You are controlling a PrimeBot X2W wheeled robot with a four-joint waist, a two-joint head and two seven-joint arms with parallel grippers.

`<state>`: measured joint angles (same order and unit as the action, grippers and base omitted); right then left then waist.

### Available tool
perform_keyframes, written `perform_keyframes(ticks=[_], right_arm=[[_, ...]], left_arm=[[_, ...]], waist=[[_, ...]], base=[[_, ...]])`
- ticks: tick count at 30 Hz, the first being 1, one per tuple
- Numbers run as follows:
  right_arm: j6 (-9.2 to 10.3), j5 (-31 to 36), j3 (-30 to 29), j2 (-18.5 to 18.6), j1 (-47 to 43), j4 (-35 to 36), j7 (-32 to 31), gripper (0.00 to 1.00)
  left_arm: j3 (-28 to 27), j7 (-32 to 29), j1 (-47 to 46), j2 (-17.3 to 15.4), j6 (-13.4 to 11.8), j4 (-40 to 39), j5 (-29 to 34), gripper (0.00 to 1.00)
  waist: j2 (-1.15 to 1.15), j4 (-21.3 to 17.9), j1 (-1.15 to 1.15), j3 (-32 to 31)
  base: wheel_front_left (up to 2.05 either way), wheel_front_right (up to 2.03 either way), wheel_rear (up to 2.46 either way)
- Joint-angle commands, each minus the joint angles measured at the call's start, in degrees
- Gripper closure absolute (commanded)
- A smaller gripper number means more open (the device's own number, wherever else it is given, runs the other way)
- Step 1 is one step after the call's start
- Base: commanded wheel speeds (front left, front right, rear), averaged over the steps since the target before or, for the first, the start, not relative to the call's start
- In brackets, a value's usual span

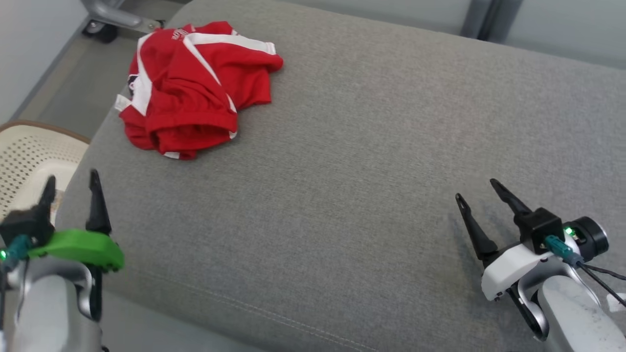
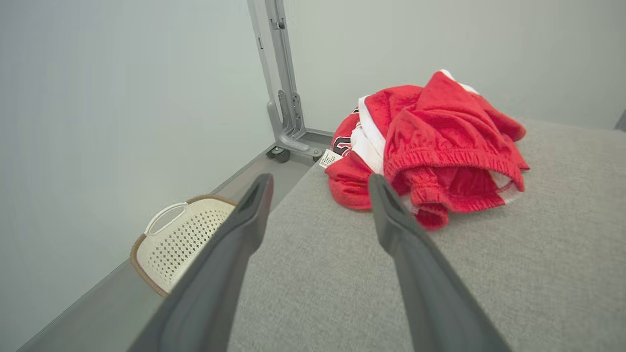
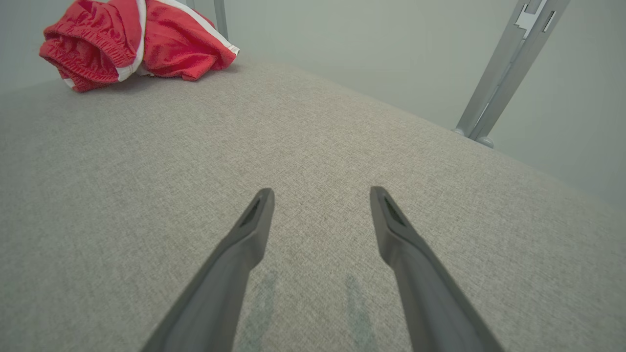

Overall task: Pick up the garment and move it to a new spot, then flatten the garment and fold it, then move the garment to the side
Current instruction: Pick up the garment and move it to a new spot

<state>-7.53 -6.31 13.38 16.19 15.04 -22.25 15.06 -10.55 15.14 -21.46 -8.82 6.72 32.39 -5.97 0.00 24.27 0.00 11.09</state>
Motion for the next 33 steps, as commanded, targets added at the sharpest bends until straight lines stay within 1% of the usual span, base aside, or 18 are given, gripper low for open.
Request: perform_keyframes(ticks=[1, 3, 4, 6, 9, 12, 16, 18, 20, 23, 25, 26, 27, 30, 33], right_arm=[[0.08, 0.4, -0.5, 0.6, 0.1, 0.5, 0.2, 0.00], [0.08, 0.5, -0.8, 0.9, 0.2, 0.9, 0.2, 0.00], [0.08, 0.5, -0.8, 0.9, 0.2, 0.9, 0.2, 0.00], [0.08, 0.4, -1.0, 1.2, 0.3, 1.0, 0.2, 0.00], [0.08, 0.3, -1.3, 1.1, 0.7, 1.3, 0.2, 0.00], [0.08, 0.2, -1.6, 1.1, 1.4, 2.0, 0.2, 0.00], [0.08, 0.5, -1.3, 0.9, 2.6, 3.6, 0.2, 0.00], [0.08, 0.5, -1.1, 0.7, 3.2, 4.4, 0.2, 0.00], [0.08, 0.6, -1.1, 0.7, 3.7, 5.1, 0.2, 0.00], [0.08, 0.5, -1.1, 0.8, 4.2, 5.7, 0.2, 0.00], [0.08, 0.5, -1.5, 1.0, 4.2, 5.9, 0.2, 0.00], [0.08, 0.5, -1.7, 1.0, 4.1, 5.9, 0.2, 0.00], [0.08, 0.5, -2.0, 0.9, 3.8, 5.9, 0.2, 0.00], [0.08, 0.5, -2.5, 0.4, 2.8, 5.4, 0.2, 0.00], [0.08, 0.0, -3.0, -0.6, 2.2, 4.8, 0.2, 0.00]], left_arm=[[0.2, 0.0, -4.6, -2.4, 0.4, 1.8, -0.5, 0.00], [1.6, 0.0, -10.0, -5.4, 0.6, 4.9, -1.2, 0.00], [1.6, 0.0, -10.0, -5.4, 0.6, 4.9, -1.2, 0.00], [4.9, 0.0, -14.3, -7.2, 0.7, 7.5, -2.6, 0.00], [9.9, 0.0, -20.1, -11.0, 0.7, 11.4, -6.6, 0.00], [14.4, -0.6, -24.2, -13.2, 0.7, 14.8, -11.9, 0.00], [19.1, -2.3, -27.1, -15.3, 0.8, 19.4, -17.0, 0.00], [20.3, -3.5, -27.9, -15.8, 0.7, 22.0, -19.4, 0.00], [20.3, -4.7, -28.5, -16.3, 0.7, 25.3, -21.0, 0.00], [20.2, -6.2, -29.3, -15.8, -0.5, 30.1, -21.4, 0.00], [20.4, -5.7, -29.8, -15.1, -0.2, 31.8, -21.7, 0.00], [20.8, -5.2, -29.9, -15.0, -0.1, 32.2, -21.4, 0.37], [21.1, -4.5, -30.0, -14.9, 0.1, 32.5, -21.2, 1.00], [22.3, -2.7, -30.4, -15.7, 0.2, 33.5, -20.1, 1.00], [23.7, -1.1, -31.8, -17.0, -0.4, 33.2, -18.2, 1.00]], waist=[[0.00, -5.9, 0.00, 5.7], [0.00, -7.4, 0.00, 6.9], [0.00, -7.4, 0.00, 6.9], [0.00, -8.6, 0.00, 7.8], [0.00, -10.3, 0.00, 9.1], [0.00, -11.6, 0.00, 10.4], [0.00, -13.2, 0.00, 12.1], [0.00, -14.0, 0.00, 12.7], [0.00, -14.7, 0.00, 13.2], [0.00, -15.4, 0.00, 13.7], [0.00, -15.6, 0.00, 13.8], [0.00, -15.7, 0.00, 13.7], [0.00, -15.6, 0.00, 13.5], [0.00, -15.4, 0.00, 12.4], [0.00, -15.1, 0.00, 10.6]], base=[[0.00, 0.00, 0.00], [0.00, 0.00, 0.00], [0.00, 0.00, 0.00], [0.00, 0.00, 0.00], [0.00, 0.00, 0.00], [0.00, 0.00, 0.00], [0.00, 0.00, 0.00], [0.00, 0.00, 0.00], [0.00, 0.00, 0.00], [0.00, 0.00, 0.00], [0.00, 0.00, 0.00], [0.00, 0.00, 0.00], [0.00, 0.00, 0.00], [0.00, 0.00, 0.00], [0.00, 0.00, 0.00]])
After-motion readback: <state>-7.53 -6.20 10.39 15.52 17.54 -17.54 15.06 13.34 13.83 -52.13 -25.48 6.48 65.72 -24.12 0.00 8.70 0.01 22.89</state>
